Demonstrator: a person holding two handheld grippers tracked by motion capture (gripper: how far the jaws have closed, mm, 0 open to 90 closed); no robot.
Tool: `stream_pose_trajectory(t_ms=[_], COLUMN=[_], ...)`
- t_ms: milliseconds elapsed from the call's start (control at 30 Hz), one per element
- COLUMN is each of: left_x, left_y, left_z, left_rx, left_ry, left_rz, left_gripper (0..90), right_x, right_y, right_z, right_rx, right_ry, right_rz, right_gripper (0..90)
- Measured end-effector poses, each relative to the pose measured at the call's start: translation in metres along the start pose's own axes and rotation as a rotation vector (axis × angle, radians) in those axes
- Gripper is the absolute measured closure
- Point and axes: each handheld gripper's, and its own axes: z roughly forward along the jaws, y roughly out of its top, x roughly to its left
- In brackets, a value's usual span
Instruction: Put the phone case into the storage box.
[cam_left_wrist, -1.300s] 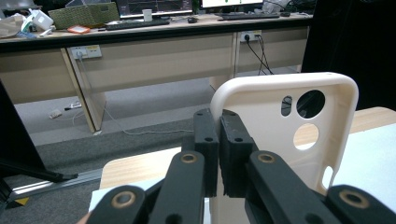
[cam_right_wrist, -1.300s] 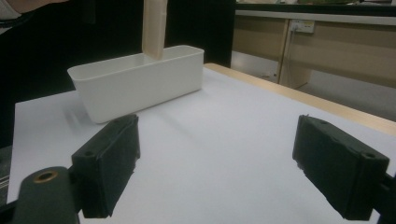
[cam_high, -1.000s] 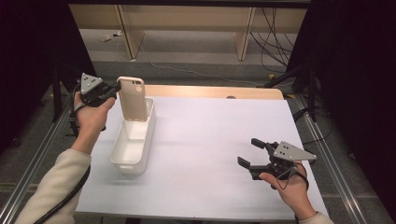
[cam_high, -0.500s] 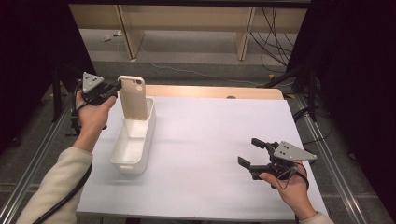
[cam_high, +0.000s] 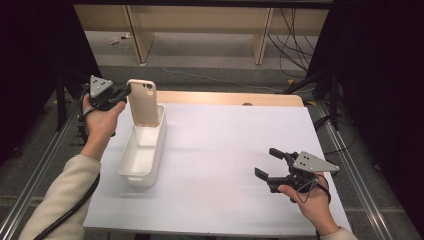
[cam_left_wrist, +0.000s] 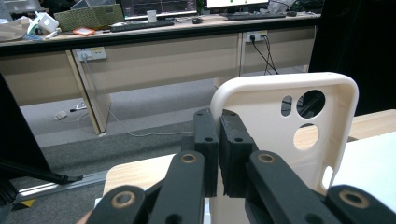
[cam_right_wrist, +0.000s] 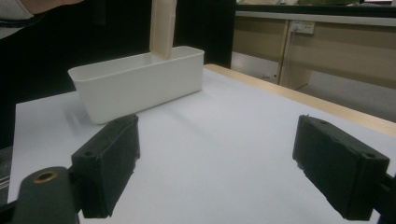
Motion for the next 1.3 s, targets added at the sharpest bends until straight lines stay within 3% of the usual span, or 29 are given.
stream_pose_trajectory(t_ms=[300,333,500,600,733,800,933,967,1300], left_x=[0.001,0.001,0.001,0.001,0.001,0.001,0.001,0.001,0.003], left_y=[-0.001,-0.001,-0.001,-0.001,0.000,0.000,0.000,-0.001,-0.001], left_z=[0.004,0.004,0.006,0.007,0.008,0.009,0.010,0.011,0.013], left_rx=[0.002,0.002,0.000,0.000,0.002,0.001,0.003,0.001,0.005], left_ry=[-0.001,-0.001,-0.001,0.002,0.003,0.002,0.003,0.004,0.009], left_rz=[0.001,0.002,0.000,0.002,0.002,0.002,0.000,0.000,0.000], left_gripper=[86.5,86.5,86.5,86.5,86.5,86.5,86.5,86.5,86.5], right_x=[-0.002,0.000,0.000,-0.002,-0.002,-0.001,-0.002,-0.001,-0.001], right_y=[0.000,0.000,0.000,0.000,0.000,0.000,0.000,0.000,0.000], right_z=[0.001,0.000,0.000,0.001,0.001,0.000,0.000,-0.001,0.000], right_rx=[-0.019,0.004,-0.001,-0.019,-0.019,-0.006,-0.009,0.004,0.000], right_ry=[-0.018,-0.004,0.001,-0.013,-0.012,-0.002,-0.007,-0.002,-0.002], right_rz=[-0.038,-0.005,-0.002,-0.039,-0.033,-0.006,-0.026,-0.006,-0.004], right_gripper=[16.1,16.1,16.1,16.1,16.1,16.1,16.1,16.1,16.1])
